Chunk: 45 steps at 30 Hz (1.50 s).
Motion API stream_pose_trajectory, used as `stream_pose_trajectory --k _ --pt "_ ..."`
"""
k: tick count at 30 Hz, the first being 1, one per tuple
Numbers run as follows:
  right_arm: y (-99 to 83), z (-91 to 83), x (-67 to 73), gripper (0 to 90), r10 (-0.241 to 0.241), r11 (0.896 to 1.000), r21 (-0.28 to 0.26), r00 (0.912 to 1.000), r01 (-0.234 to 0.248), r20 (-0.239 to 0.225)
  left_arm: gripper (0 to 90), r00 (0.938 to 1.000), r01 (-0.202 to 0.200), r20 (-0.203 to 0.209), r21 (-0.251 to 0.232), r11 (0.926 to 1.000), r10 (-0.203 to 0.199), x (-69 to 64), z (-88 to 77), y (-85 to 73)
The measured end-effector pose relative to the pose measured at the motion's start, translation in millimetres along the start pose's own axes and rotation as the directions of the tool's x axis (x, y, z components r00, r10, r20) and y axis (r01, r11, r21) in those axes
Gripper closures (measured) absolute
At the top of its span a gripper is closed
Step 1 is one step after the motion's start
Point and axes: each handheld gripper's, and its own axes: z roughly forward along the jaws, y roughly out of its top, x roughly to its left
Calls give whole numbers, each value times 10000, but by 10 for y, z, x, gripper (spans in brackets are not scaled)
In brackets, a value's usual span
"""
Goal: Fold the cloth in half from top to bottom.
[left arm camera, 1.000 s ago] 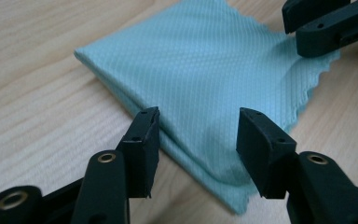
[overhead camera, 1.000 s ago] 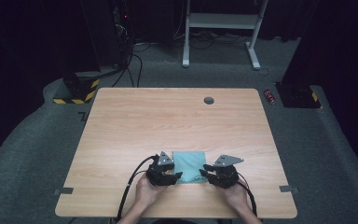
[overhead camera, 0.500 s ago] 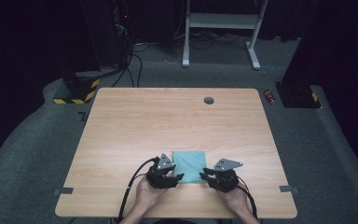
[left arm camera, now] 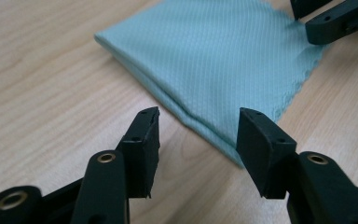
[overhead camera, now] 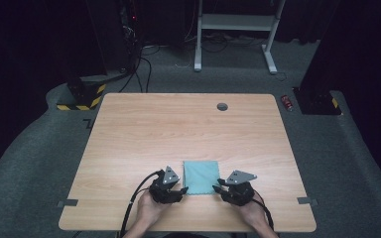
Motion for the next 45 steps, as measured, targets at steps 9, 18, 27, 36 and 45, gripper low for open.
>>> stream_pose_trajectory --k 9,18,27,36,45 --pt "118 40 -74 714 249 9993 -262 9997 -250 -39 538 9957 925 -32 146 9956 -925 97 180 155" --pt "102 64 -63 715 179 9997 -167 9998 -180 -18 735 9970 759 -154 162 9970 -756 66 219 161" --pt "87 80 -55 715 240 9996 -148 9997 -240 -24 891 9966 827 -27 163 9964 -827 79 241 159" --pt "92 60 -33 700 124 9998 -121 9999 -125 -41 897 9966 786 260 42 9969 -787 88 142 191" --pt "101 103 12 681 -69 9999 83 9999 70 -110 857 9914 1178 542 250 9927 -1190 188 171 160"
